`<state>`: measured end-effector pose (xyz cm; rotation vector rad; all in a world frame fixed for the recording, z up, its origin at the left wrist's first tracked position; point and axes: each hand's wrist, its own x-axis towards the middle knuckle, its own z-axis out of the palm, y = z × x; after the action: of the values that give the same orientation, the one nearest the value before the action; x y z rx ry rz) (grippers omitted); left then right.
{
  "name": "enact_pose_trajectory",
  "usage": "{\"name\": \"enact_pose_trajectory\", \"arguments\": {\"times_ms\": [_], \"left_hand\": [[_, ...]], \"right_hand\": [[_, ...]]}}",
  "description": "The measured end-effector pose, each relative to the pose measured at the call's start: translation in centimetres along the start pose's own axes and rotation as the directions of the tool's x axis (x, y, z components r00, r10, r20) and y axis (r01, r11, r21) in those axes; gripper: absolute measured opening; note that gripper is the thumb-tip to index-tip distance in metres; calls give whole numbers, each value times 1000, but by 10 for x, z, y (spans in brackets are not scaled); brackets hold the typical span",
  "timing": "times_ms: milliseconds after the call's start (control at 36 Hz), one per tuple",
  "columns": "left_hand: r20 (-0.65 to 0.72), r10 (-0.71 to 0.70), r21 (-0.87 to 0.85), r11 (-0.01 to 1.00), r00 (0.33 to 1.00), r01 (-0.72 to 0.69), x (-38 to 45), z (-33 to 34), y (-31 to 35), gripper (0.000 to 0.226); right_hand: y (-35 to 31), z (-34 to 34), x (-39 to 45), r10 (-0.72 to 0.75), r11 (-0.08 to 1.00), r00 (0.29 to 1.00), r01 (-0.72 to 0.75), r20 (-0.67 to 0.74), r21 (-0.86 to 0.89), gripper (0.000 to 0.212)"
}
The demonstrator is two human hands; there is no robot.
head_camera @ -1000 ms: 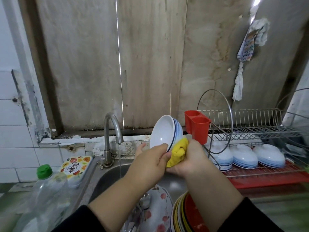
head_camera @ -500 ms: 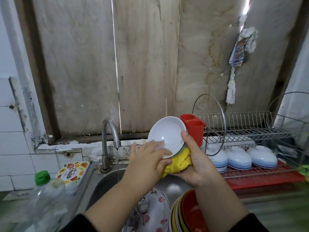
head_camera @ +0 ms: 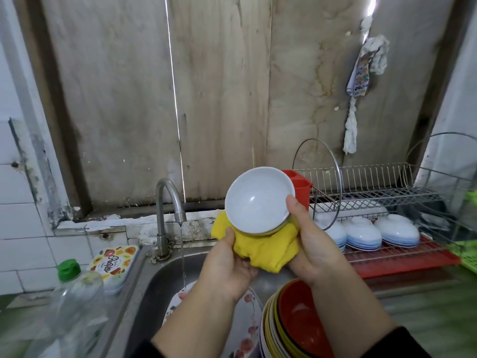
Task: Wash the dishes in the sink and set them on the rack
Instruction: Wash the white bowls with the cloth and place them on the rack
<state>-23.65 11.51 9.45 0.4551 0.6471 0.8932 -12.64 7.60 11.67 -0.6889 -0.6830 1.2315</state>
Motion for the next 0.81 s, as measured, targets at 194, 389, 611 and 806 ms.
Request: {"name": "enact_pose_trajectory", "arguments": {"times_ms": [194,389,611,806], "left_hand": [[36,109,-122,987,993,-104,-14,11,0,54],[-16,269,-86,959,963,-269,-16,32,-21,60],[-79,206,-286,933,975,-220,-18,77,-62,59],[-112,209,-126,967,971,-223,-10,112,-112,51]], "right_hand": [[-20,-22,-9,-54,969,996,37,-64,-246,46],[-51,-44,-15,-49,965,999,49,7,-257,27],[-105,-91,-29,-29,933,991,74,132,-353,45],[-151,-143,-41,-39,903,974,130,222,-409,90]]}}
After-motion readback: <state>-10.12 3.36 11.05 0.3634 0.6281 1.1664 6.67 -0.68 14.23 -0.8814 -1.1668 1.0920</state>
